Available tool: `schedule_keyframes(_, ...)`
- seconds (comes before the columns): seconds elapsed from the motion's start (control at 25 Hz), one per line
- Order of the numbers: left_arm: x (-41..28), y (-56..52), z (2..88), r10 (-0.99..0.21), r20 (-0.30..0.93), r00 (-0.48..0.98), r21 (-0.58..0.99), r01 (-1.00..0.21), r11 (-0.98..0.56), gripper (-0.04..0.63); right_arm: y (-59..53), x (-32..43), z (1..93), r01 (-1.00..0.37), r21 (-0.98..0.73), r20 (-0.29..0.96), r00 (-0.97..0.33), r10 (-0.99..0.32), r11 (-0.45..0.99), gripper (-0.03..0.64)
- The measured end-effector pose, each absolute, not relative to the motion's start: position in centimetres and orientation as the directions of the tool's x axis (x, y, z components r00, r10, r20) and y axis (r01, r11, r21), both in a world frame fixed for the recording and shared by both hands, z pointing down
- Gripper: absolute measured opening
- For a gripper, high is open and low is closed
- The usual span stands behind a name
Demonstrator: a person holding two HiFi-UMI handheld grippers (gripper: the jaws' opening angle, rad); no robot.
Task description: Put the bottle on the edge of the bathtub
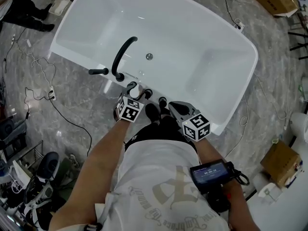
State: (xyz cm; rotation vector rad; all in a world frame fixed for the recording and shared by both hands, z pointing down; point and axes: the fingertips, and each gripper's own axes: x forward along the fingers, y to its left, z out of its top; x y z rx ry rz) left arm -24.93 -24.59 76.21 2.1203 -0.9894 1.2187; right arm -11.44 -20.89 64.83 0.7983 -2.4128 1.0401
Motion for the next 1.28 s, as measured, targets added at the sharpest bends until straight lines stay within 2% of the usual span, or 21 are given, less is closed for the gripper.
schedule_keyframes(0.68, -24.8, -24.4, 77.5, -0.337, 0.881, 0.332, 0.054, -0.778, -0.626, 0.227, -20.7, -11.4, 65.7, -0.642, -0.534, 0.566, -0.755, -0.332, 0.550, 0.006)
schedule_keyframes(1.28, -25.4, -23.7, 77.0, -0.352, 0.863, 0.362, 0.087, -0.794, -0.602, 0.258, -20.0, -12.2, 66.0, -0.626, -0.527, 0.575, -0.761, -0.302, 0.575, 0.006)
